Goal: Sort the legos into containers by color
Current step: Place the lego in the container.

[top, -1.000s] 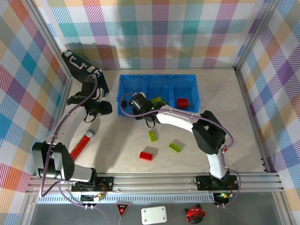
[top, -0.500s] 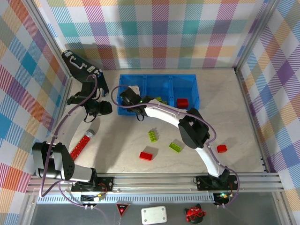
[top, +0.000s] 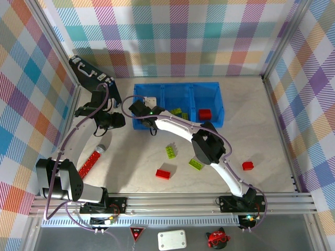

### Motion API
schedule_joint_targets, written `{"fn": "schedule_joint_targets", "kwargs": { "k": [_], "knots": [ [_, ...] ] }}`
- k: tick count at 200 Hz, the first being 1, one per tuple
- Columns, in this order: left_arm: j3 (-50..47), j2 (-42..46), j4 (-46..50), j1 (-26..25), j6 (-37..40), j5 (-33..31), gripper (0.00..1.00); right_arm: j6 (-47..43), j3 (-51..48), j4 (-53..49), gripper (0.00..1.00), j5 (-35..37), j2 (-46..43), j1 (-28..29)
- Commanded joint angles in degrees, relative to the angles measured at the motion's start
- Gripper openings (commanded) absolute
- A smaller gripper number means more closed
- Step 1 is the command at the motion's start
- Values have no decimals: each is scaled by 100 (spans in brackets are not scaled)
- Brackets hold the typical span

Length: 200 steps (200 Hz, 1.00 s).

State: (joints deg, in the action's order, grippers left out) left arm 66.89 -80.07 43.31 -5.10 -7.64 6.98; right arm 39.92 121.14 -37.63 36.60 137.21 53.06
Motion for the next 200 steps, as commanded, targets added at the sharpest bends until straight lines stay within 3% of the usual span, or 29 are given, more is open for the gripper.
{"fn": "schedule_joint_targets", "kwargs": {
  "k": [1,41,98,166,200],
  "knots": [
    [-45,123,16,80,43,90,43,200,132,-350,46,317,65,-2],
    [-45,115,3,80,40,110,43,156,140,-366,52,339,-17,3],
    [-73,132,-11,80,17,148,43,-109,21,-391,52,12,-461,20],
    [-56,119,22,37,-241,279,44,-432,-1122,-128,52,-285,-1653,14],
    [39,155,136,-248,-474,244,44,-564,-1826,-52,51,-498,-2277,-41]
  ]
}}
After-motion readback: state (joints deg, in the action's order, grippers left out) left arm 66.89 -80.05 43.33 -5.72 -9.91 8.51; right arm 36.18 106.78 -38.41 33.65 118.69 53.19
